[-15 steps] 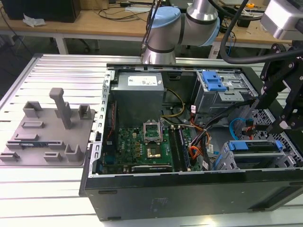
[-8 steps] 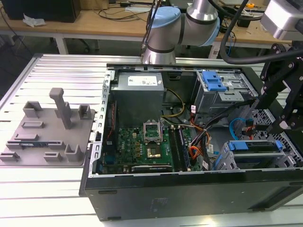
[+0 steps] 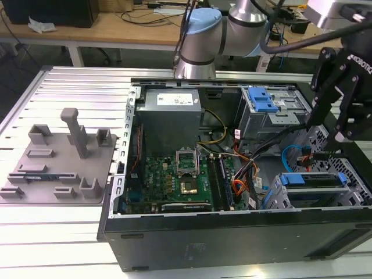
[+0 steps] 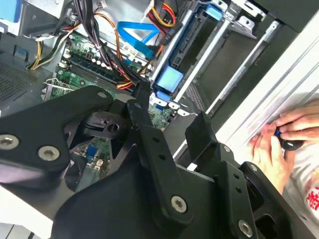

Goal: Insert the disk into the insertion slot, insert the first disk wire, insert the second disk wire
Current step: 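Insert the first disk wire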

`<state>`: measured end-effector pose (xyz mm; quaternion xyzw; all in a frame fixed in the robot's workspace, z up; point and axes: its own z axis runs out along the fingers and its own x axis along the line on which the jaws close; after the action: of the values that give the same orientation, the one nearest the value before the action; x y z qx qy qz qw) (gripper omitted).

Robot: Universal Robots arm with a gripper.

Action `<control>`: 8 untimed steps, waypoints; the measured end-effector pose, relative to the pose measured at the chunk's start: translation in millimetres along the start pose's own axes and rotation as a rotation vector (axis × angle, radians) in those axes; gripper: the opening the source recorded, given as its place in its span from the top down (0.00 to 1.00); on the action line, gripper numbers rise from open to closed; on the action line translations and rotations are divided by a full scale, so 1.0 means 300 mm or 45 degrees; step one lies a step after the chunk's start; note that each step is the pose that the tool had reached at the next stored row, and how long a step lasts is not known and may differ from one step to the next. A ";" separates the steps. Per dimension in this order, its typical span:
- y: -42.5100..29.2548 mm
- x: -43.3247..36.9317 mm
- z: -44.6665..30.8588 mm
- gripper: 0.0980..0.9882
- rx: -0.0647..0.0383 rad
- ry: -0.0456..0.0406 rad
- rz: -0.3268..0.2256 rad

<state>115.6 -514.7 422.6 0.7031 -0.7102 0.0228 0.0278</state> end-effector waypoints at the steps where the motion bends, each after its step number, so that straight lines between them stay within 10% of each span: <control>1: 0.000 -0.028 0.000 0.48 0.001 0.080 0.000; 2: 0.001 -0.040 0.001 0.48 0.006 0.106 -0.006; 4: 0.003 -0.045 0.000 0.48 0.062 0.110 0.011; 8: 0.005 -0.047 0.002 0.48 0.064 0.111 0.060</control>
<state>114.2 -500.7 420.9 0.6850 -0.7238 0.0719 0.0403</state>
